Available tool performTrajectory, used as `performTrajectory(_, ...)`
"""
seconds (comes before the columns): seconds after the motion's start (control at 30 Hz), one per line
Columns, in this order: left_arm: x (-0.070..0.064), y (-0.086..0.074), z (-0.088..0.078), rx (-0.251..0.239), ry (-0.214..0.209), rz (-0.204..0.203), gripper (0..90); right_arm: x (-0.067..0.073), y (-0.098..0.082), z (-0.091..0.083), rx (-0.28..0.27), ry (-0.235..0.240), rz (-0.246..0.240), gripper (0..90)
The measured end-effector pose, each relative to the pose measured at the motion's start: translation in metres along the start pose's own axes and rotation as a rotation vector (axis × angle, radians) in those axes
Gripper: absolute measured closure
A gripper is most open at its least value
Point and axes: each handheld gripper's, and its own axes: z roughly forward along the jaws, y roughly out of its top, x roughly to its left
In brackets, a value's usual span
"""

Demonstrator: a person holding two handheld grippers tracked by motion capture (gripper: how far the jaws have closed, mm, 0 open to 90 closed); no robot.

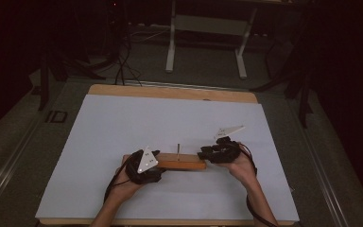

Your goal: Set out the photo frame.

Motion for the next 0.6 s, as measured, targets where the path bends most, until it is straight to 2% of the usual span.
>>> performTrajectory(0.27, 0.003, 0.002, 0.001, 0.003, -0.007, -0.016, 41.1, -0.007, -0.012, -0.011, -0.035, -0.019, 0.017, 63.3)
performTrajectory(0.4, 0.004, 0.002, 0.001, 0.006, -0.011, -0.019, 41.2, -0.01, -0.022, -0.009, -0.025, -0.027, 0.027, 62.0)
performTrajectory(0.47, 0.004, 0.002, 0.002, 0.012, -0.009, -0.021, 41.5, -0.011, -0.026, -0.009, 0.0, -0.05, 0.017, 62.0)
performTrajectory(0.6, 0.004, 0.002, 0.006, 0.034, -0.013, -0.022, 42.0, -0.009, -0.03, -0.008, 0.018, -0.059, 0.0, 59.8)
